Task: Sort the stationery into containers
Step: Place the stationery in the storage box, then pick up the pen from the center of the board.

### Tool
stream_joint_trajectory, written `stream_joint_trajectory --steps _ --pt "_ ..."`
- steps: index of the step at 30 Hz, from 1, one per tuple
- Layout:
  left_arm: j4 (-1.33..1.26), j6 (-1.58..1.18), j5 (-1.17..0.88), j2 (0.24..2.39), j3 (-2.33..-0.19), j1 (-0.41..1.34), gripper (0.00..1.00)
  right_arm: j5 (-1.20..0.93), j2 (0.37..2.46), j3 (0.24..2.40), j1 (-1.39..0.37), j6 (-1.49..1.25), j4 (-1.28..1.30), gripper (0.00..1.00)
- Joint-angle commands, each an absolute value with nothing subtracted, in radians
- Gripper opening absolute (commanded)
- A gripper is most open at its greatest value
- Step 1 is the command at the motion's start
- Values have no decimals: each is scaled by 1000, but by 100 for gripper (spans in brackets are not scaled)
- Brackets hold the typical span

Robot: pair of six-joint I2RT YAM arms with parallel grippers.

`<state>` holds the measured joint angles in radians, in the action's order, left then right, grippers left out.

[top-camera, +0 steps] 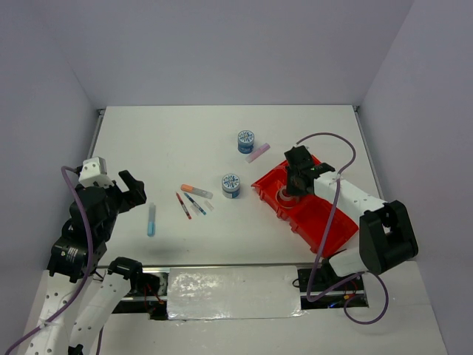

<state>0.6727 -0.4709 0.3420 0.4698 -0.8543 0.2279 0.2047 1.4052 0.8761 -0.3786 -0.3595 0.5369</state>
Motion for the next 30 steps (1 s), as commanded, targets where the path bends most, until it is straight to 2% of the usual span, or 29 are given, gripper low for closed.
stream_joint_trajectory --steps 1,3,6,14,19,23,26,30 --pt "630 -457 342 479 -851 233 99 219 1373 871 -373 -348 531 26" --pt "629 -457 341 480 -851 233 99 216 1371 868 -374 -345 526 39" --pt "629 -457 339 482 -851 233 99 215 1368 874 -373 -344 531 46" --pt "629 -456 336 488 -850 233 99 192 1277 949 -403 -334 566 49" --pt "632 -457 342 505 -853 233 99 265 1155 1055 -539 -333 646 58" --pt "629 -457 330 529 -856 233 99 189 1001 1049 -655 -324 606 73" --pt "646 -471 336 580 -871 233 99 91 947 1005 -684 -350 549 97" --pt "727 -570 335 710 -923 235 99 126 969 988 -736 -374 571 98"
